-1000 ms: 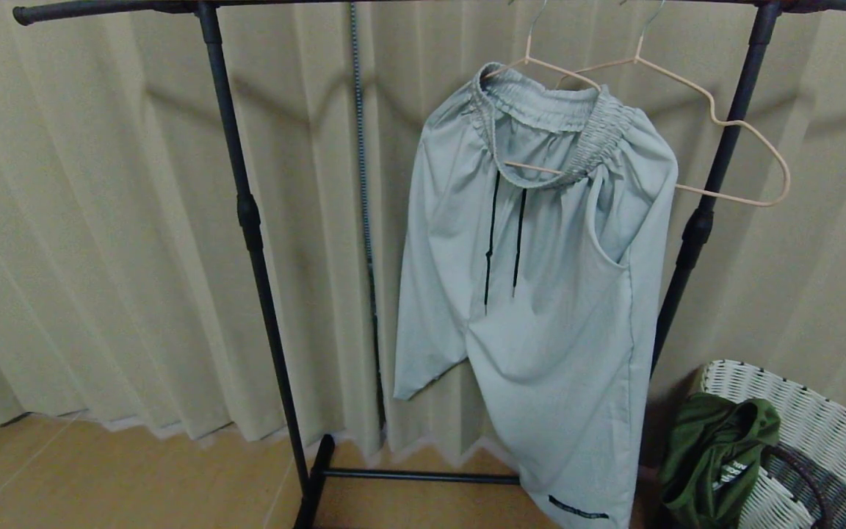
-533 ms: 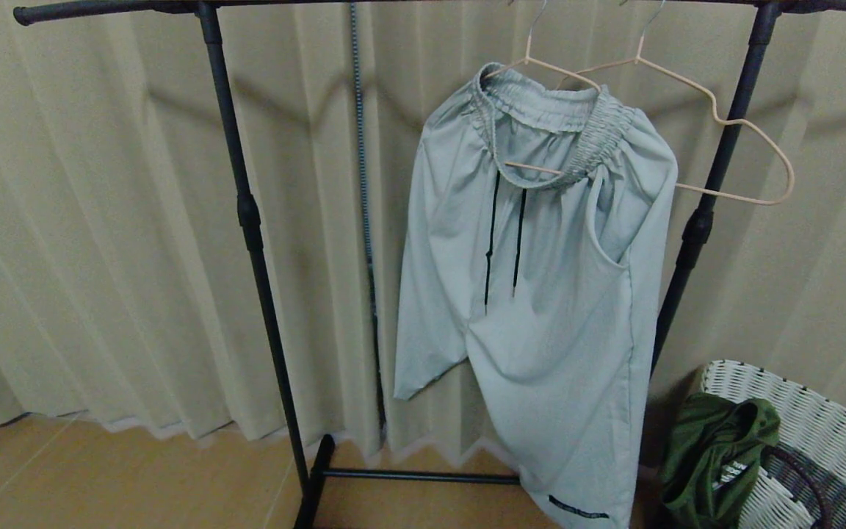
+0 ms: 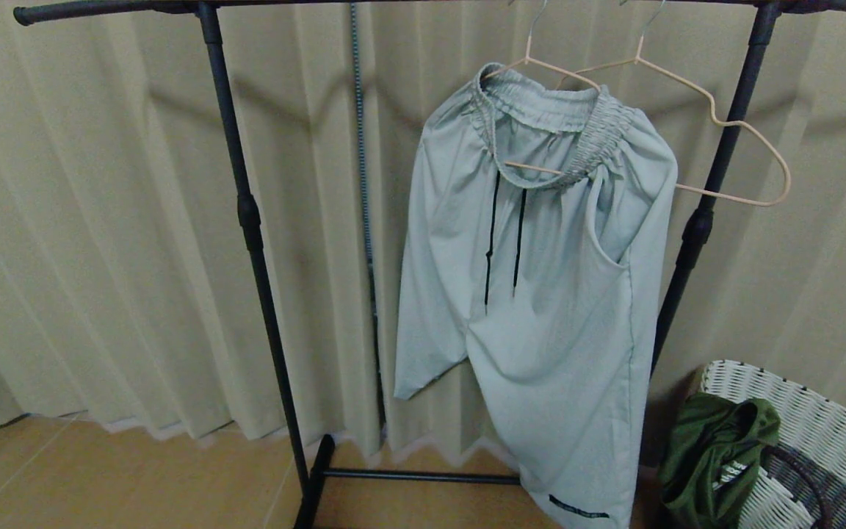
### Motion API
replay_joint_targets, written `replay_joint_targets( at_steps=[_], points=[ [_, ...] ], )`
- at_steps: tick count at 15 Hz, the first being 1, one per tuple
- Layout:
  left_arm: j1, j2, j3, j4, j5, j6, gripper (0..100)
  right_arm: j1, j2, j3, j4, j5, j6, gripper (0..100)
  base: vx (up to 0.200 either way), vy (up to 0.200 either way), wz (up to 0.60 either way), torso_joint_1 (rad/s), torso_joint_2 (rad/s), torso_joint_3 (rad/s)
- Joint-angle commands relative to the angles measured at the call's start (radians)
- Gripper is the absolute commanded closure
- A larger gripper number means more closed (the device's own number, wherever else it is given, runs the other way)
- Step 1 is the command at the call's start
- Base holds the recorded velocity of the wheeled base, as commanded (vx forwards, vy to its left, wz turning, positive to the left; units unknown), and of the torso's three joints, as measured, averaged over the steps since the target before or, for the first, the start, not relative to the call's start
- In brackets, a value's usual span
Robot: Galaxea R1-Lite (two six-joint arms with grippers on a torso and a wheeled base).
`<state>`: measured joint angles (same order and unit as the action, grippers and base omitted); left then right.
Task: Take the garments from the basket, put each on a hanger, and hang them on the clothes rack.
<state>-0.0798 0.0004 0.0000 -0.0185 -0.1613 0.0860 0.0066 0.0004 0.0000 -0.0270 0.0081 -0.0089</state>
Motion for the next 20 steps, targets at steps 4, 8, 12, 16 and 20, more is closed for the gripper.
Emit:
replay_joint_targets(
  at_steps=[4,8,12,16,20],
  points=[
    [0.000,0.000,0.000,0.000,0.000,0.000,0,0.001,0.000,0.000,-0.001,0.001,0.001,0,0.000,0.000,0.00,0.000,0.00,0.000],
    [0.000,0.000,0.000,0.000,-0.001,0.017,0,0.001,0.000,0.000,0.001,0.003,-0.009,0,0.000,0.000,0.00,0.000,0.00,0.000],
    [0.000,0.000,0.000,0.000,0.000,0.006,0,0.000,0.000,0.000,0.001,0.018,-0.036,0,0.000,0.000,0.00,0.000,0.00,0.000],
    [0.000,0.000,0.000,0.002,0.105,0.005,0,0.000,0.000,0.000,0.001,0.026,-0.040,0,0.000,0.000,0.00,0.000,0.00,0.000],
    [0.000,0.000,0.000,0.000,0.111,-0.002,0,0.001,0.000,0.000,0.001,0.026,-0.039,0,0.000,-0.200,0.00,-0.001,0.00,0.004]
  ],
)
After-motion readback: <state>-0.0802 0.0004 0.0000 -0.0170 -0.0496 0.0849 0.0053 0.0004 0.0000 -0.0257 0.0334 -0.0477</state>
